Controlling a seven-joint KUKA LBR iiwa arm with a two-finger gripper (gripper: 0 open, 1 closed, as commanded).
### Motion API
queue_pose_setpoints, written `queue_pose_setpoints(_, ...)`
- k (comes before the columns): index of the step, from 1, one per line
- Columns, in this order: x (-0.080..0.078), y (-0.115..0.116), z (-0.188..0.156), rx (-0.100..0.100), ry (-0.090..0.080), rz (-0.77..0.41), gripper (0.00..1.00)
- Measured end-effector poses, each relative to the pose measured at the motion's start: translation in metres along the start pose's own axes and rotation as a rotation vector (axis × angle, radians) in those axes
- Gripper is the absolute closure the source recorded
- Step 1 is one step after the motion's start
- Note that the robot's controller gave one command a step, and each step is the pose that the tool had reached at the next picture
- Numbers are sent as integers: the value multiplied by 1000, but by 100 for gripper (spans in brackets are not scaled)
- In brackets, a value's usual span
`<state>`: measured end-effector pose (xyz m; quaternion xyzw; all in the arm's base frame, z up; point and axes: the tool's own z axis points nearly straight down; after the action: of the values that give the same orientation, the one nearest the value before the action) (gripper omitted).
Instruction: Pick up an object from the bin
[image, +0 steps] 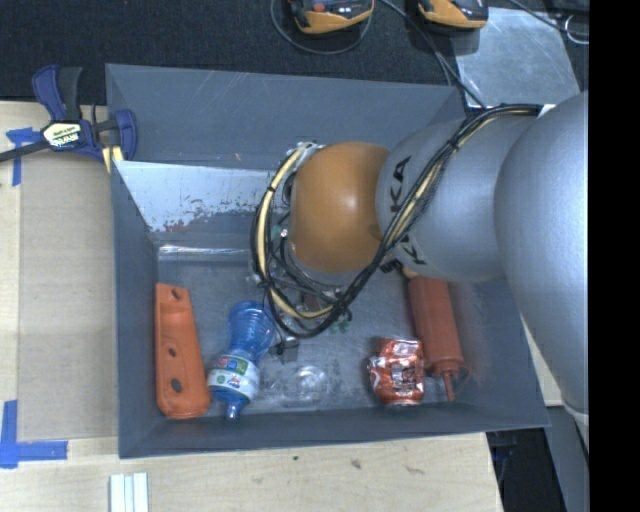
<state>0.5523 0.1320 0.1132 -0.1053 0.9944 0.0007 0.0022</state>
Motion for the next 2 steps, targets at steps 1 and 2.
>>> queue_pose_setpoints(1,-7,29,41,2,1,-112,0)
queue_pose_setpoints(2,-11,35,45,1,-16,-268,100)
